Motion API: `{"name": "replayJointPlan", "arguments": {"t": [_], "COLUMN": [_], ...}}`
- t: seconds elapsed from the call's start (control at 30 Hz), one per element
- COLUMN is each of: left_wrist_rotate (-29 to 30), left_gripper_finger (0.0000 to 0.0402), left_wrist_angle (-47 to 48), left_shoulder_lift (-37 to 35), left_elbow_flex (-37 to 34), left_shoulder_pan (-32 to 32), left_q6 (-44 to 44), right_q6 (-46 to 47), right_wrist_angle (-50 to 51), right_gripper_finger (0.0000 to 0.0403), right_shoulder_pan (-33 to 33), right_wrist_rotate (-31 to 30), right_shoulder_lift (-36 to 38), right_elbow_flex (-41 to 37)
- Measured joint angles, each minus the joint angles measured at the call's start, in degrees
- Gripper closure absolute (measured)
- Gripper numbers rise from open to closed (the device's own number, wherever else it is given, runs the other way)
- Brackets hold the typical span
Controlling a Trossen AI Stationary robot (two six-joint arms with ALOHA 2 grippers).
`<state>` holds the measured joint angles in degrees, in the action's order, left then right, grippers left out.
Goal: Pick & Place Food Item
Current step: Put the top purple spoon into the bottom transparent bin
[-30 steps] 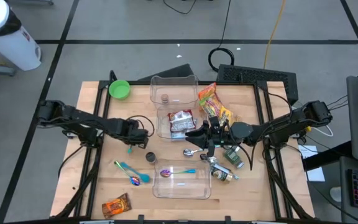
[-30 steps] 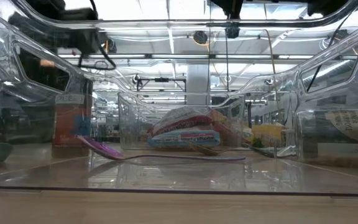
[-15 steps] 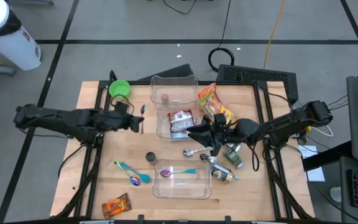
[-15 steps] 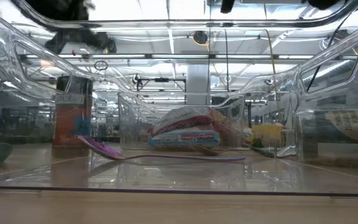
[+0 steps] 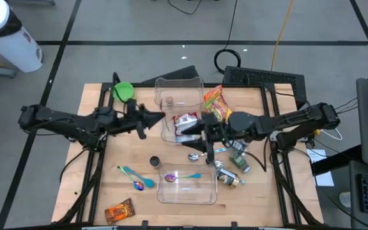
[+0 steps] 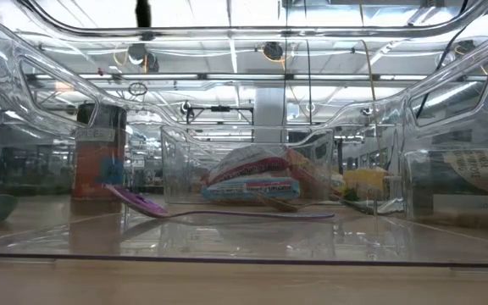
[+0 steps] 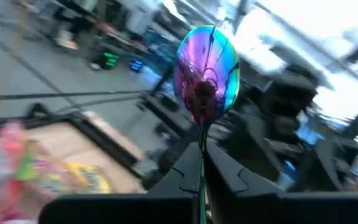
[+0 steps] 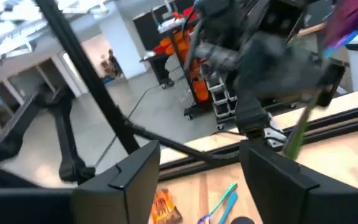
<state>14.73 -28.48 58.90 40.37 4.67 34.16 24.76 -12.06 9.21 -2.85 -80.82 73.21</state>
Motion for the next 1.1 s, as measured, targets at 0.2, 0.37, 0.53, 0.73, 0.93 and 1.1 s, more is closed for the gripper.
{"name": "replayJointPlan", "arguments": {"t": [0.2, 0.37, 0.53, 0.73, 0.93, 1.1], "left_wrist_rotate": [-3.99, -4.92, -7.78, -9.3, -9.24, -8.71], "left_gripper_finger": [0.0396, 0.0397, 0.0398, 0.0398, 0.0396, 0.0395], "left_wrist_angle": [-9.72, -9.49, -8.76, -5.4, -4.77, -4.23], "left_shoulder_lift": [5.58, 8.59, 11.3, 12.74, 12.78, 12.78], "left_elbow_flex": [0.14, 1.94, 5.89, 9.08, 9.19, 9.17], "left_shoulder_pan": [1.47, 3.24, 4.57, 4.93, 5.7, 6.34], "left_q6": [-0.05, -0.03, -3.12, -4.19, -4.28, -4.32], "right_q6": [5.0, 5.51, 7.68, 9.29, 10.18, 9.59], "right_wrist_angle": [0.29, 0.62, -0.07, -7.1, -10.16, -9.89], "right_gripper_finger": [0.0147, 0.014, 0.0145, 0.0146, 0.0167, 0.0232], "right_shoulder_pan": [-0.8, -0.24, -0.08, 0.28, 0.26, 0.28], "right_wrist_rotate": [0.17, 0.24, 0.26, 1.48, 3.06, 3.13], "right_shoulder_lift": [-0.02, -1.2, -3.63, -5.89, -6.6, -6.56], "right_elbow_flex": [0.0, -0.04, -0.11, -0.95, -1.81, -1.83]}}
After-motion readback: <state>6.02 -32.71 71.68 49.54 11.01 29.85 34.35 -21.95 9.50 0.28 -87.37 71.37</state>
